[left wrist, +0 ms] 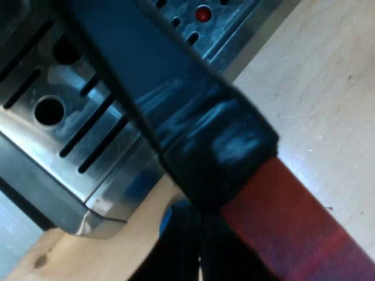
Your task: Put the handle in the coffee machine
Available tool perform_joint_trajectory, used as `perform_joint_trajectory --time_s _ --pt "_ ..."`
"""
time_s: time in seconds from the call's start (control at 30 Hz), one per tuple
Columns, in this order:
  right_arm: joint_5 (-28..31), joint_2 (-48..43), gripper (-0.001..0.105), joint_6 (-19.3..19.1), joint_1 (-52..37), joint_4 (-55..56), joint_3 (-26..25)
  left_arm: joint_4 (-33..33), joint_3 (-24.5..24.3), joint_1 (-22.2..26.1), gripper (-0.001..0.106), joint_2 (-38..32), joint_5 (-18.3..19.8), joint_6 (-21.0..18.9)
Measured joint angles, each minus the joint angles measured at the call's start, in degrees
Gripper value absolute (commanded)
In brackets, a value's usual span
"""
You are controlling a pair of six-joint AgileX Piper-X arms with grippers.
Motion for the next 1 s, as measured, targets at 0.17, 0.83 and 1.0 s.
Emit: perform_joint_trajectory --time_s 0.17,0.83,1.0 --pt "0.2 -1.7 0.068 0.9 0.0 2.2 0.0 -1.7 0.0 -1.9 0.0 0.0 -0.1 2.7" --pt "0.2 -1.7 0.068 0.9 0.0 2.3 0.0 0.8 1.3 -2.9 0.0 0.0 10.9 4.4" --pt "0.2 -1.7 0.068 0.9 0.0 2.4 0.0 2.6 0.7 -2.0 0.0 0.2 11.5 5.7"
